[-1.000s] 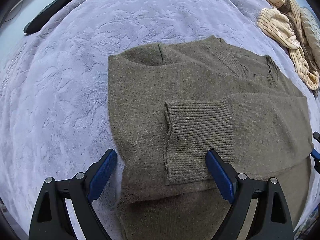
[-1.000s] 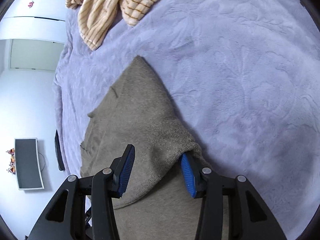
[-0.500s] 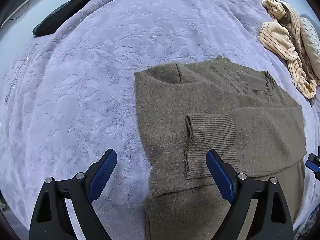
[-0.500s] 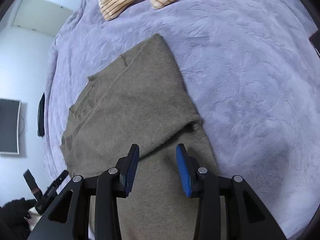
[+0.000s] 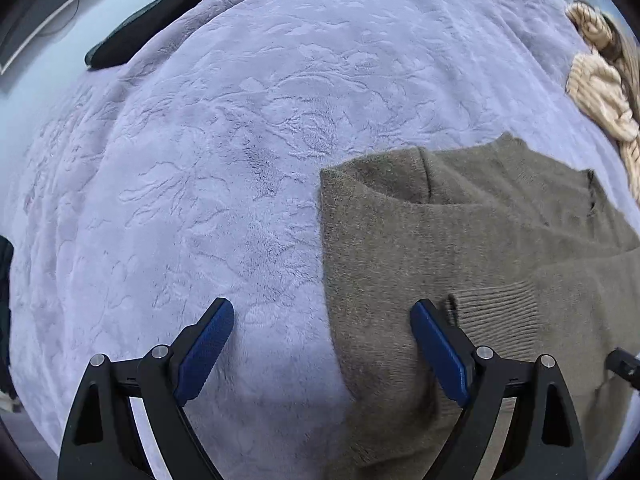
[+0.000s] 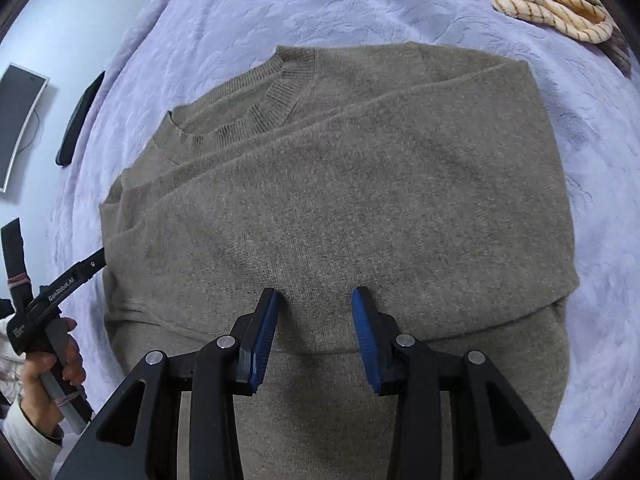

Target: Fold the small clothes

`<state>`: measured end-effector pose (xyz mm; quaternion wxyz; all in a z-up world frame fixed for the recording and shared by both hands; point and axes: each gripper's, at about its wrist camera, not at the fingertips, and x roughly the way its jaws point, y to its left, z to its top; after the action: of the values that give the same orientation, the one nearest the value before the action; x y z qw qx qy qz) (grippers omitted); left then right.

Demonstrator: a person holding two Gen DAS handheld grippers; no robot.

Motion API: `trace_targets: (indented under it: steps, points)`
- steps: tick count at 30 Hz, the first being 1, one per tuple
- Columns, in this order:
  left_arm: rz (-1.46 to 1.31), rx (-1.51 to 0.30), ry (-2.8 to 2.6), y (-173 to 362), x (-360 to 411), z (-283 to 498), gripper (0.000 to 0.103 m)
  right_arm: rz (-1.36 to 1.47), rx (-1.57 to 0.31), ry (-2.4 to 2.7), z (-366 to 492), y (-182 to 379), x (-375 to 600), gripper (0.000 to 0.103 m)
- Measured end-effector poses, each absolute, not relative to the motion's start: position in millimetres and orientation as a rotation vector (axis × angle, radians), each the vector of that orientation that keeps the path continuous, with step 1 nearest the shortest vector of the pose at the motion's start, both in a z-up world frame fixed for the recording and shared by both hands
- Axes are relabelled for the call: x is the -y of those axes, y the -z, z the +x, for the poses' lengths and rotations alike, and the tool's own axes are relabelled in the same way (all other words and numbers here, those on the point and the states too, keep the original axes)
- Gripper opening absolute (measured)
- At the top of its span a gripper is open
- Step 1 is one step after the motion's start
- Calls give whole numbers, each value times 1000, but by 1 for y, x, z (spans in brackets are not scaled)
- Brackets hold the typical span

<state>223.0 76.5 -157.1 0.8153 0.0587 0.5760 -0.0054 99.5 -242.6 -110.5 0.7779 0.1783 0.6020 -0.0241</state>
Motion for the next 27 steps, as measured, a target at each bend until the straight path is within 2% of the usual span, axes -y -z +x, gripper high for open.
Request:
trace_targets:
  steps: [6, 17, 23, 27]
  points:
    - [105, -1226, -17, 167, -95, 229, 92, 352, -1322, 48, 90, 110, 246, 42]
    - [50, -1238, 8, 136, -103, 238, 91, 379, -1329, 78, 60, 90, 256, 46]
    - [108, -1264, 118, 121, -76, 202, 92, 412, -1365, 98, 33, 87, 264, 48]
    - [144, -1294, 185, 110, -54, 161, 92, 420, -1388, 98, 17, 85, 266, 54]
